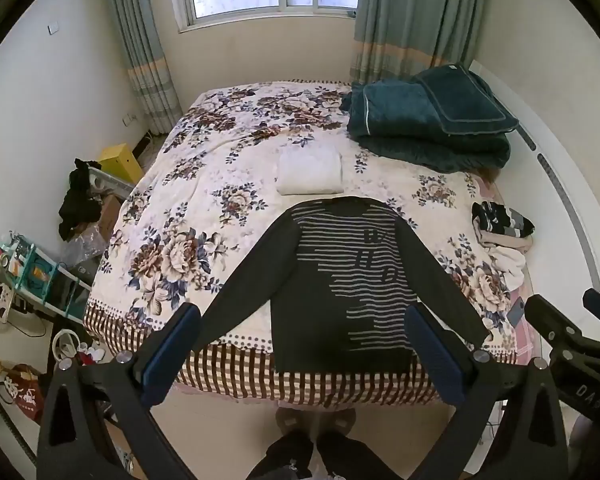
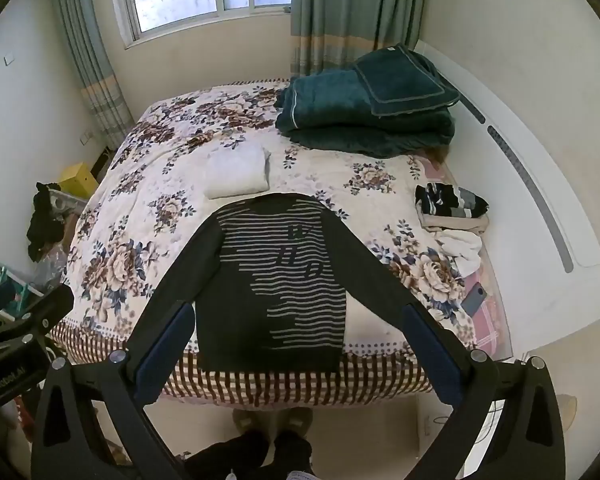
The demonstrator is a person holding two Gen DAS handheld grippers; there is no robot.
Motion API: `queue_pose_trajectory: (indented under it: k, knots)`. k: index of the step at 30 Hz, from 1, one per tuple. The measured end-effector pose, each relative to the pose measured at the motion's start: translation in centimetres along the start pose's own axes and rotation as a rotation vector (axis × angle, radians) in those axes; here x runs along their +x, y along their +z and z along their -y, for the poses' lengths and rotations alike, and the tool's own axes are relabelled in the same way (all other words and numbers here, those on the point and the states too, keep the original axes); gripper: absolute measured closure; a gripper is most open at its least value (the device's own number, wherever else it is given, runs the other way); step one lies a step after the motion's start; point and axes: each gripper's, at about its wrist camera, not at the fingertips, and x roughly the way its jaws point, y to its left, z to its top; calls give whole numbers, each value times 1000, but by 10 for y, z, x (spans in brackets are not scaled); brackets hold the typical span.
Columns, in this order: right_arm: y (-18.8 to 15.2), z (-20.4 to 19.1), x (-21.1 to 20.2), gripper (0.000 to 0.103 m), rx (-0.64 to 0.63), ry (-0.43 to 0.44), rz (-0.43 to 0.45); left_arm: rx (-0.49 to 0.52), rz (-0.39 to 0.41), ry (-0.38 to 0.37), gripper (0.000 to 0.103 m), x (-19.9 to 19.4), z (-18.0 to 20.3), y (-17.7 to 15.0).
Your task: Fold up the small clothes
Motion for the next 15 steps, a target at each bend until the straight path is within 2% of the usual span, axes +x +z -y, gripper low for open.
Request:
queue_pose_trajectory:
  k: [15]
  knots:
    - [3, 0, -6, 0, -1, 4, 5, 1, 3, -8, 0, 0, -2, 2]
